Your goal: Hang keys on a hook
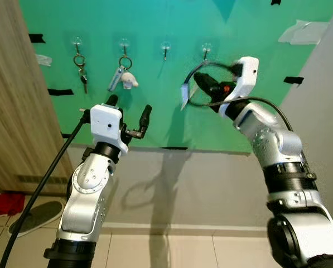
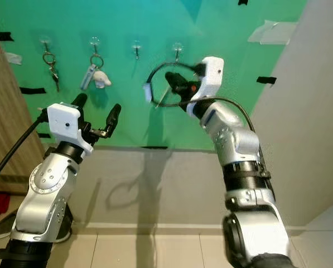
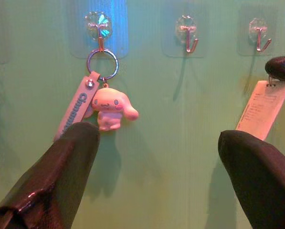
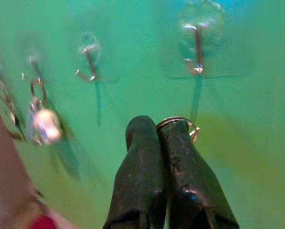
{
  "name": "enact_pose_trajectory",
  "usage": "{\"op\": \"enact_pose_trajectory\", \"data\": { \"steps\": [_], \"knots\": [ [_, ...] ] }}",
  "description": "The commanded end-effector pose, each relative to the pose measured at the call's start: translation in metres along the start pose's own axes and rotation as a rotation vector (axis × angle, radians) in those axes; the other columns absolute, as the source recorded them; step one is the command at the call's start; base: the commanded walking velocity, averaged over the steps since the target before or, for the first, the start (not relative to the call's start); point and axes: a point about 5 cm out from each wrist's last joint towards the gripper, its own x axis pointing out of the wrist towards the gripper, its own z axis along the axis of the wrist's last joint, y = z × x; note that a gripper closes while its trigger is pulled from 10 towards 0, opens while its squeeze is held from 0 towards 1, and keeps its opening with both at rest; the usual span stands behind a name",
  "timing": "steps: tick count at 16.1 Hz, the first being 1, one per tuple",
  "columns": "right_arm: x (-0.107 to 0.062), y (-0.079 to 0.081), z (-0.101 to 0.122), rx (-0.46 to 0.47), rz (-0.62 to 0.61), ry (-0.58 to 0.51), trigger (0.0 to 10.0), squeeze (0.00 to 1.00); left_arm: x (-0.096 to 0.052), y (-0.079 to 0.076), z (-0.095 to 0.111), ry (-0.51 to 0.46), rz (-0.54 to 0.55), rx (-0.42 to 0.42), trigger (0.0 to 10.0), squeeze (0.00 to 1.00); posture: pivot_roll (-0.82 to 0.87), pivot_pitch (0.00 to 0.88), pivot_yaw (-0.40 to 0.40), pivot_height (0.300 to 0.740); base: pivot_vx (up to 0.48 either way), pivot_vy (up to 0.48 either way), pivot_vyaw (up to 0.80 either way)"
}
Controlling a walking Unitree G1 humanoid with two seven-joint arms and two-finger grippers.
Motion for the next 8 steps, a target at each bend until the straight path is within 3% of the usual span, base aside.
{"op": "enact_pose_trajectory", "data": {
  "steps": [1, 2, 3, 7, 8],
  "knots": [
    [-0.005, 0.001, 0.016, -0.179, -0.002, -0.046, 10.0, 0.0, 0.0, -0.007, 0.0, 0.008, -0.029, -0.007, 10.0, 0.0, 0.03, 0.0, -0.078, 0.74, 0.0, 0.0, 0.0],
    [-0.005, 0.004, 0.017, -0.211, 0.01, -0.054, 10.0, 0.0, 0.0, -0.007, 0.0, 0.008, -0.032, -0.007, 10.0, 0.0, 0.03, 0.0, -0.077, 0.74, 0.0, 0.0, 0.0],
    [-0.009, 0.007, 0.021, -0.361, 0.015, -0.062, 10.0, 0.0, 0.0, -0.007, -0.001, 0.01, -0.034, -0.009, 10.0, 0.0, 0.03, 0.0, -0.079, 0.74, 0.0, 0.0, 0.0],
    [-0.024, 0.002, 0.021, -0.808, -0.124, -0.111, 10.0, 0.0, -0.002, -0.009, -0.003, 0.019, -0.037, -0.013, 10.0, 0.0, 0.02, 0.0, -0.084, 0.74, 0.0, 0.0, 0.0],
    [-0.028, 0.003, 0.019, -0.882, -0.144, -0.128, 10.0, 0.0, -0.003, -0.01, -0.004, 0.021, -0.038, -0.014, 10.0, 0.0, 0.02, 0.0, -0.084, 0.74, 0.0, 0.0, 0.0]
  ]
}}
